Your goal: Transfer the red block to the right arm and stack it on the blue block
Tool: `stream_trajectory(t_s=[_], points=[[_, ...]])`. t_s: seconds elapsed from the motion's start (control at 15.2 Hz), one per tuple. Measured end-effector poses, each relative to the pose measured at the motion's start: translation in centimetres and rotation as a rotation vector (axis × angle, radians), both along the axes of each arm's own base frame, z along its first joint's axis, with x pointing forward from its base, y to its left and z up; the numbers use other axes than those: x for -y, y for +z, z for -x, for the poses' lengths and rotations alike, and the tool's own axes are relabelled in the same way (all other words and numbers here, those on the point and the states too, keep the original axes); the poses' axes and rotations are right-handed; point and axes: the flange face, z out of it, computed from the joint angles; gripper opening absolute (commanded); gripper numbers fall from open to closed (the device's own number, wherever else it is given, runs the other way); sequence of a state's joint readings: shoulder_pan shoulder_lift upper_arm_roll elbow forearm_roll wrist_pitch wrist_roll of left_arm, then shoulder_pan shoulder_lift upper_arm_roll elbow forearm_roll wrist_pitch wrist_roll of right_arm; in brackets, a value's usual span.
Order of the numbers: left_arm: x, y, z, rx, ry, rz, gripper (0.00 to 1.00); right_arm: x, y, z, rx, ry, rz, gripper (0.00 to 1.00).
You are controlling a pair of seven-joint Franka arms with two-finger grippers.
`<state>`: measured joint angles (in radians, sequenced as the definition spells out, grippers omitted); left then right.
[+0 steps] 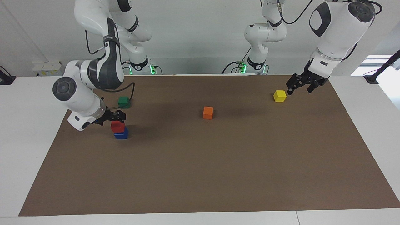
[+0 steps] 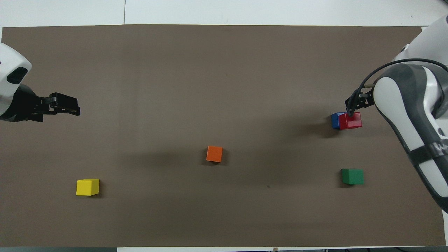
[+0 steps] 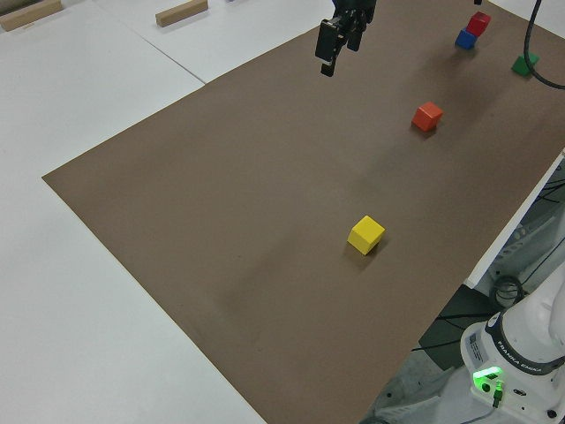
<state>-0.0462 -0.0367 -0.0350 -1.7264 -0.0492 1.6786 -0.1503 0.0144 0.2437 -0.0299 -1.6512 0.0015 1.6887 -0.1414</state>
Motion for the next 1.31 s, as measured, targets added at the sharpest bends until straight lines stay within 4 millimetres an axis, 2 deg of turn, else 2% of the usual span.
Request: stream_trajectory(t_s=[0.26, 0.39, 0.52, 0.66, 0.85, 1.05, 1.31], points=[[0.0, 0.0, 0.0, 0.000, 0.000, 0.000, 1.00, 0.8, 11.1, 3.0, 0.183, 0.114, 0.014, 1.00], [0.0, 0.0, 0.0, 0.000, 0.000, 0.000, 1.00, 1.1, 15.1, 4.9, 0.243, 0.121, 0.017, 1.00], [0.0, 0.0, 0.0, 0.000, 0.000, 0.000, 1.00, 1.1, 17.2, 6.7, 0.240, 0.118, 0.015, 1.00], [0.0, 0.0, 0.0, 0.000, 0.000, 0.000, 1.00, 1.4, 18.1, 8.2, 0.202, 0.112, 0.011, 1.00], [0.0, 0.0, 0.0, 0.000, 0.000, 0.000, 1.00, 3.0, 17.2, 9.4, 0.123, 0.077, 0.006, 1.00], [0.0, 0.0, 0.0, 0.000, 0.000, 0.000, 1.00, 4.0, 16.1, 9.6, 0.098, 0.036, 0.008, 1.00], [0.0, 0.0, 0.0, 0.000, 0.000, 0.000, 1.00, 3.8, 16.3, 9.2, 0.123, 0.002, 0.015, 1.00]])
